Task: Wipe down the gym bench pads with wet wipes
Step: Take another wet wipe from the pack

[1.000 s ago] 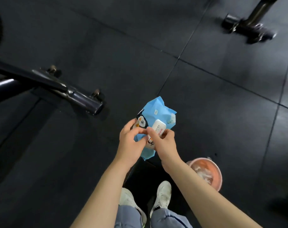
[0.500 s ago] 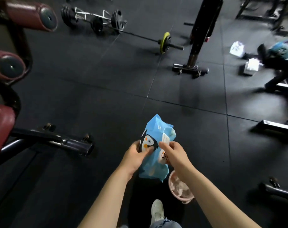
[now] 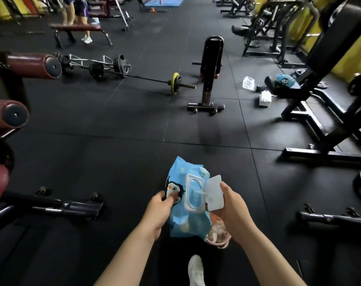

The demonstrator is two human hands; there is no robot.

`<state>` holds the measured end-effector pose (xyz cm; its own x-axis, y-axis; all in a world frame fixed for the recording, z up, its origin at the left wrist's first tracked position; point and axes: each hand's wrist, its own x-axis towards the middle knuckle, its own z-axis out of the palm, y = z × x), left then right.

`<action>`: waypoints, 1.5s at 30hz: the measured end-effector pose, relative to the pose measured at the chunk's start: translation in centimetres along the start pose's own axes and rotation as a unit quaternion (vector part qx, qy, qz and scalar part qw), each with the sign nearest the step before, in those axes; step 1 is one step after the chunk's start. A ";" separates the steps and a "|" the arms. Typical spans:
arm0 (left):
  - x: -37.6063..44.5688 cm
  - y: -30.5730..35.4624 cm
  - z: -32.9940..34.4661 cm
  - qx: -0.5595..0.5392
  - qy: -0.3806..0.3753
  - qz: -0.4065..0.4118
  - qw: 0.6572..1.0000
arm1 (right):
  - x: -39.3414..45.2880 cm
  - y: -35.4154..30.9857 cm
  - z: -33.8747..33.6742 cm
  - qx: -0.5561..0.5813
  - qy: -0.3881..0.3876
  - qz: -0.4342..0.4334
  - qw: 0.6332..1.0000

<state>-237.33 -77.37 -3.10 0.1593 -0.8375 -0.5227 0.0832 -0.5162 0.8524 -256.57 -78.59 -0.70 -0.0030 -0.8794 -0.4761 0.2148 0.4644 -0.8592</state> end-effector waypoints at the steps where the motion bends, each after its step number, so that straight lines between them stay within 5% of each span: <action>1: -0.9 -0.1 0.2 -0.005 0.006 0.010 1.000 | -1.1 0.2 -0.5 -0.005 0.006 -0.013 1.000; 10: -8.2 -1.4 5.2 -0.038 0.014 0.056 0.998 | -7.6 1.6 -7.9 -0.154 0.113 -0.123 0.974; 17: -12.1 -2.3 11.3 -0.085 0.017 0.050 0.995 | -11.1 2.3 -14.8 -0.405 0.170 -0.291 0.850; 22: -14.7 -3.9 16.0 -0.082 0.010 0.044 0.996 | -14.3 1.7 -19.4 -0.417 0.116 -0.413 0.801; 31: -18.6 -6.9 21.8 -0.063 0.032 0.040 0.997 | -16.7 2.3 -24.5 -0.434 0.034 -0.373 0.819; 45: -22.3 -8.2 23.9 -0.034 0.009 0.031 0.999 | -19.0 2.1 -26.9 -0.398 0.068 -0.302 0.864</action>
<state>-265.06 -58.80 1.27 0.1847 -0.8638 -0.4688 0.1384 -0.4494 0.8825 -282.31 -58.08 1.51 -0.0055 -0.9911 0.1332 -0.6049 -0.1027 -0.7896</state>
